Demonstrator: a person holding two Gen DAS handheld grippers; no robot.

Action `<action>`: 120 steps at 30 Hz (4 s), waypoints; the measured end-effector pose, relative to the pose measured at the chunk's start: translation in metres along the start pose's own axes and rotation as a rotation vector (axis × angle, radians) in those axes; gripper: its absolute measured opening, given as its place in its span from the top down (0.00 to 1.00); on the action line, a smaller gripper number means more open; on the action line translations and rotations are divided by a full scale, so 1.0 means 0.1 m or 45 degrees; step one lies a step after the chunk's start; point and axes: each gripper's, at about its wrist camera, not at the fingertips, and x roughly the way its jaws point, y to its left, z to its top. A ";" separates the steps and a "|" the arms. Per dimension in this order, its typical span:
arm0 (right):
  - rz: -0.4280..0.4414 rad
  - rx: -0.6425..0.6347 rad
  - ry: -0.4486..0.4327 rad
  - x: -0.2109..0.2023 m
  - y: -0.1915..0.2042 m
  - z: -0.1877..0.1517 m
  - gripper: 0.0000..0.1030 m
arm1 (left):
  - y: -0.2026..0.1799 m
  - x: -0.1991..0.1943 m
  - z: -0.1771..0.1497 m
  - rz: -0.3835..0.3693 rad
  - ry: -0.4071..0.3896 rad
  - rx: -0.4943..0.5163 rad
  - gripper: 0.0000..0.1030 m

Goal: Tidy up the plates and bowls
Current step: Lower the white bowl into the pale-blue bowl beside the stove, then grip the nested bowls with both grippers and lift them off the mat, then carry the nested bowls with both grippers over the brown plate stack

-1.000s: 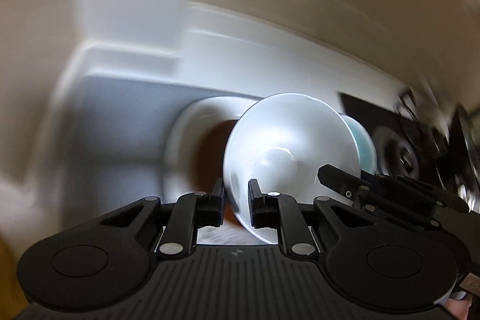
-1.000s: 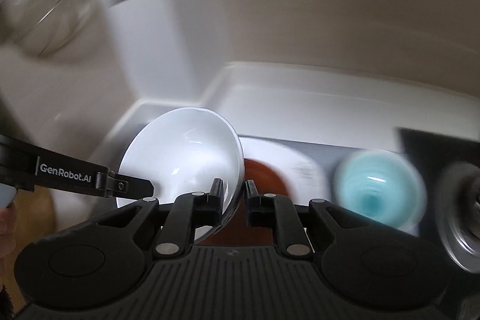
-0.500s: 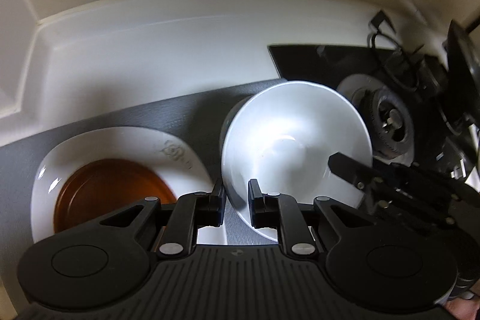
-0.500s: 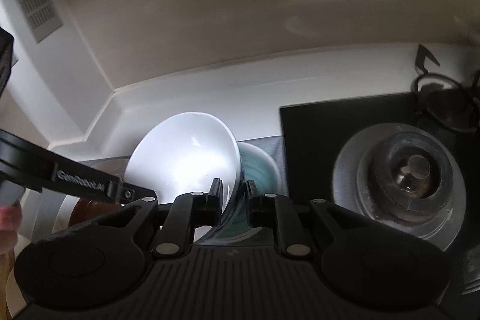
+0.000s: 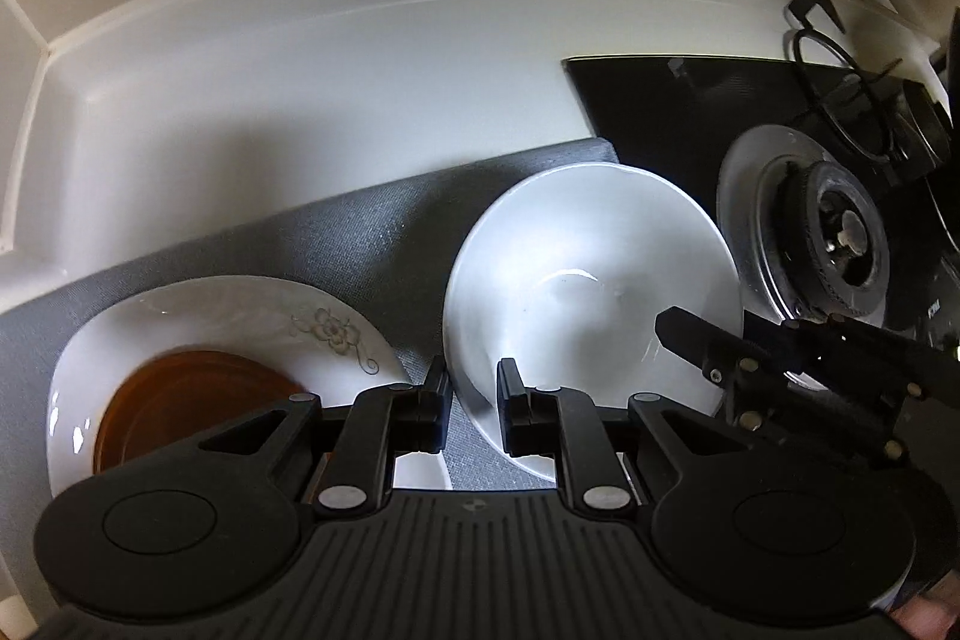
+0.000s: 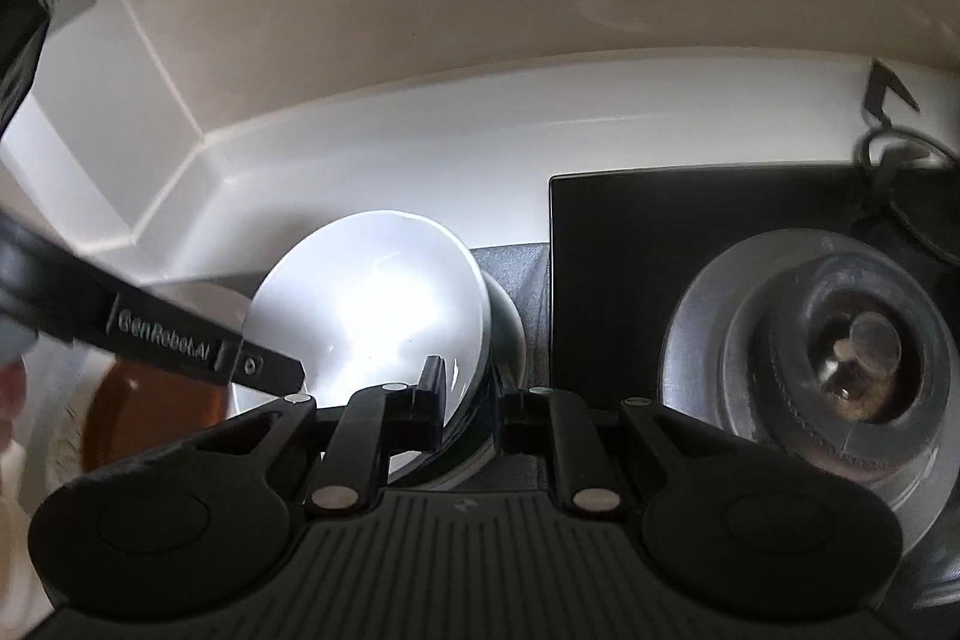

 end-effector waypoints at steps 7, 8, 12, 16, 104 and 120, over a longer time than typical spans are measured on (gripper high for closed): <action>-0.070 -0.112 -0.012 0.02 0.13 0.01 0.83 | 0.02 0.07 0.02 0.002 0.000 -0.009 0.83; -0.072 -0.114 -0.012 0.01 0.14 0.01 0.82 | 0.03 0.08 0.03 -0.003 0.003 -0.016 0.83; -0.023 -0.004 -0.020 -0.07 0.03 0.01 0.79 | 0.08 0.09 0.05 -0.026 0.009 -0.037 0.80; 0.000 0.076 -0.007 -0.13 -0.07 -0.01 0.79 | 0.10 0.09 0.06 -0.042 0.017 -0.049 0.80; 0.587 -0.541 0.440 -0.64 3.32 -0.55 0.72 | 2.32 -1.95 -3.22 0.066 -0.157 -0.847 0.66; 0.461 -0.516 0.557 -0.44 3.22 -0.97 0.72 | 2.33 -1.53 -3.25 0.016 -0.090 -0.719 0.67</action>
